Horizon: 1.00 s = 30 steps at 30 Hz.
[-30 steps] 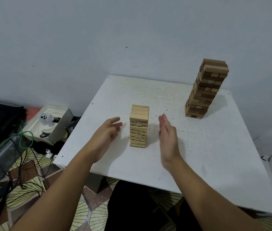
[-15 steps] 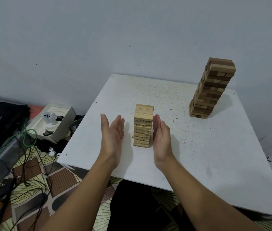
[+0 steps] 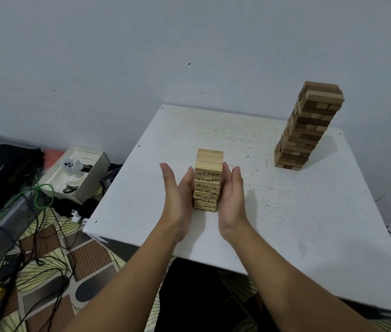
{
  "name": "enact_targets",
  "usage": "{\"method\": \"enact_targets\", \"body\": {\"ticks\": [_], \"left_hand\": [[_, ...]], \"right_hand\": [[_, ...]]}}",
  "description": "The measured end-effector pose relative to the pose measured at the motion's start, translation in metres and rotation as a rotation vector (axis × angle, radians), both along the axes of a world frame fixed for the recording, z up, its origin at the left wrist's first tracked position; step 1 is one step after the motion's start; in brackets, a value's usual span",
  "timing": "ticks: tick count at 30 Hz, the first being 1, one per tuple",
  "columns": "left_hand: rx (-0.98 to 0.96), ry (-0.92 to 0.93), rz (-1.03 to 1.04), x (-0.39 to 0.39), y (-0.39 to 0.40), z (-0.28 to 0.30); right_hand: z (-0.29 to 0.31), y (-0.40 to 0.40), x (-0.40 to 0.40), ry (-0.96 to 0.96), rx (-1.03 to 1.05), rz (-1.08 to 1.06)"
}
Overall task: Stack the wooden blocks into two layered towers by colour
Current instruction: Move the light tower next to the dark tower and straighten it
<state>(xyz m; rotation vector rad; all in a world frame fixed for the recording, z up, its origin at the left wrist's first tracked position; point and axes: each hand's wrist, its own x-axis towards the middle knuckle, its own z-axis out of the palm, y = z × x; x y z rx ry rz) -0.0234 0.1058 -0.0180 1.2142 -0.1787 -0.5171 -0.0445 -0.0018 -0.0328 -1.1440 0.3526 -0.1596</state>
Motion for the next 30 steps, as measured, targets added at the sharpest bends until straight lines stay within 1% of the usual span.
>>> {"method": "enact_targets", "body": {"ticks": [5, 11, 19, 26, 30], "left_hand": [[0.014, -0.029, -0.022, -0.002, -0.001, -0.001], [0.055, -0.07, -0.013, -0.004, 0.003, -0.006], [0.079, -0.106, -0.027, -0.014, 0.003, -0.01], [0.078, -0.074, -0.002, -0.013, 0.008, -0.007], [0.102, -0.121, -0.016, -0.014, 0.003, -0.005]], "right_hand": [[0.007, 0.004, -0.003, -0.054, 0.028, 0.007], [0.007, 0.006, -0.005, -0.053, 0.066, 0.013], [0.009, 0.007, -0.007, -0.082, 0.05, 0.014], [0.011, 0.009, -0.009, -0.083, 0.058, 0.018], [0.015, 0.012, -0.011, -0.091, 0.025, 0.014]]}}
